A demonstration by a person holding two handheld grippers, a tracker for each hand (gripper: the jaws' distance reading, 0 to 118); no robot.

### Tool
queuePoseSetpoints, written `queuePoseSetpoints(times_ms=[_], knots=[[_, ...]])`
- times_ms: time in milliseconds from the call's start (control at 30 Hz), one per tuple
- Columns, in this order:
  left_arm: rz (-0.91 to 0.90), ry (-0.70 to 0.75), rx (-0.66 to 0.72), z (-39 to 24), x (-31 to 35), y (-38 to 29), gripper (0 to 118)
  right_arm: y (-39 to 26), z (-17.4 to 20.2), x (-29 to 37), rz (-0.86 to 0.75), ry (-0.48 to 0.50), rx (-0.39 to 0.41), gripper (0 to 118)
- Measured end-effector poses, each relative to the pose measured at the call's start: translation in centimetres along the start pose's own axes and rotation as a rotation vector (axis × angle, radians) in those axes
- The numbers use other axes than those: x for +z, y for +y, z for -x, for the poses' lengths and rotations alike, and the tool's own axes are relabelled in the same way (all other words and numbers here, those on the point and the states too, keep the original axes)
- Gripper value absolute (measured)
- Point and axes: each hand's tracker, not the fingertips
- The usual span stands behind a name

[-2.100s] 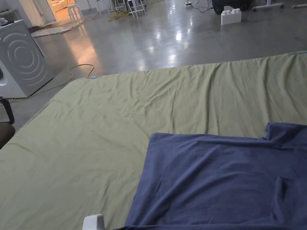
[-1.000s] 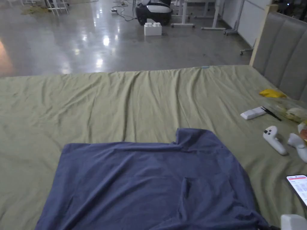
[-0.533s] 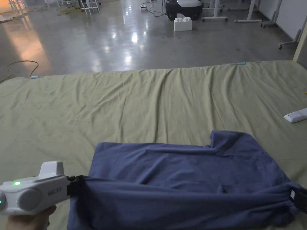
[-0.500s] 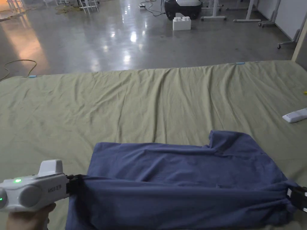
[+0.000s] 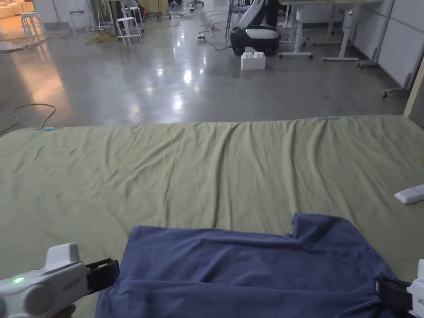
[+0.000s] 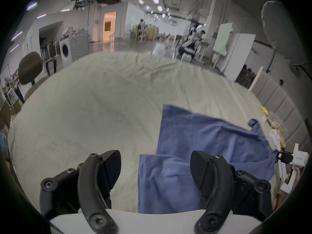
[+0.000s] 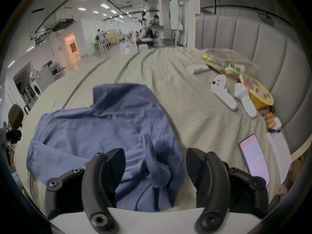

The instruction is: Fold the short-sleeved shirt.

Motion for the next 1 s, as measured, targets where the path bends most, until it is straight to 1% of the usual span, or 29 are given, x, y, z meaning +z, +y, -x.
queuePoseSetpoints(times_ms=[33, 67, 133, 167, 233, 267, 300, 333, 367, 433, 467, 500, 533, 567, 600, 633, 667, 700, 733, 800, 833, 900, 1000], knots=[[-0.04, -0.018, -0.007, 0.2, 2.4, 0.0, 85, 0.0, 0.1, 1.6, -0.038, -0.001, -0.002, 78], [-0.098, -0.049, -0.043, 0.1, 4.6, 0.0, 85, 0.0, -0.2, 3.1, -0.082, 0.003, -0.006, 78], [-0.198, -0.067, -0.094, -0.5, 9.2, -0.2, 85, -0.2, -0.7, 6.2, -0.15, 0.053, -0.008, 79], [-0.254, -0.07, -0.119, -0.9, 11.6, -0.5, 85, -0.4, 0.1, 8.3, -0.192, 0.06, -0.006, 79], [-0.366, -0.084, -0.153, -1.8, 16.4, -1.2, 85, -1.0, 0.5, 11.9, -0.27, 0.062, 0.002, 79], [-0.414, -0.076, -0.163, -2.3, 18.5, -1.7, 85, -1.4, 0.8, 13.7, -0.31, 0.068, 0.0, 78], [-0.463, -0.063, -0.177, -2.9, 20.4, -2.3, 85, -1.9, 2.1, 16.0, -0.338, 0.072, 0.0, 75], [-0.531, -0.033, -0.185, -3.5, 22.3, -3.0, 85, -2.5, 2.7, 17.6, -0.362, 0.075, -0.005, 75], [-0.59, -0.009, -0.183, -4.3, 23.9, -3.9, 85, -3.4, 3.2, 19.2, -0.394, 0.085, -0.027, 73], [-0.622, -0.018, -0.186, -5.4, 26.3, -5.2, 85, -4.9, 4.5, 21.7, -0.463, 0.121, -0.069, 58], [-0.632, -0.032, -0.18, -6.1, 27.3, -5.9, 85, -5.4, 5.0, 22.7, -0.464, 0.143, -0.085, 54], [-0.626, -0.042, -0.186, -6.6, 28.2, -6.4, 83, -5.7, 5.4, 23.5, -0.471, 0.152, -0.077, 50], [-0.632, -0.053, -0.198, -7.2, 29.2, -7.1, 78, -5.9, 5.9, 24.4, -0.492, 0.146, -0.059, 42], [-0.651, -0.058, -0.209, -7.6, 30.1, -7.6, 67, -6.0, 6.5, 25.2, -0.521, 0.129, -0.038, 28], [-0.677, -0.068, -0.239, -8.1, 30.8, -8.1, 43, -6.1, 6.9, 25.9, -0.545, 0.108, -0.034, 10], [-0.722, -0.047, -0.265, -8.6, 31.6, -8.7, 22, -6.3, 7.3, 26.6, -0.557, 0.107, -0.04, 7], [-0.74, -0.013, -0.229, -9.0, 32.2, -9.0, 11, -6.4, 7.5, 27.2, -0.576, 0.112, -0.043, 6], [-0.731, -0.022, -0.218, -9.2, 32.7, -9.0, 9, -6.0, 7.8, 27.7, -0.586, 0.117, -0.038, 2], [-0.717, -0.073, -0.211, -9.2, 32.7, -9.0, 3, -5.9, 8.0, 28.1, -0.588, 0.123, -0.033, 1], [-0.715, -0.1, -0.197, -9.8, 33.0, -9.3, 1, -5.7, 8.6, 28.6, -0.603, 0.133, -0.014, 0], [-0.697, -0.098, -0.195, -10.2, 33.2, -9.4, 0, -5.8, 8.3, 28.8, -0.613, 0.139, -0.003, 0], [-0.688, -0.096, -0.2, -9.1, 33.6, -8.6, 0, -5.5, 8.8, 29.1, -0.627, 0.141, 0.024, 0], [-0.689, -0.099, -0.207, -9.9, 33.8, -8.3, 0, -5.3, 9.3, 29.5, -0.651, 0.131, 0.082, 0]])
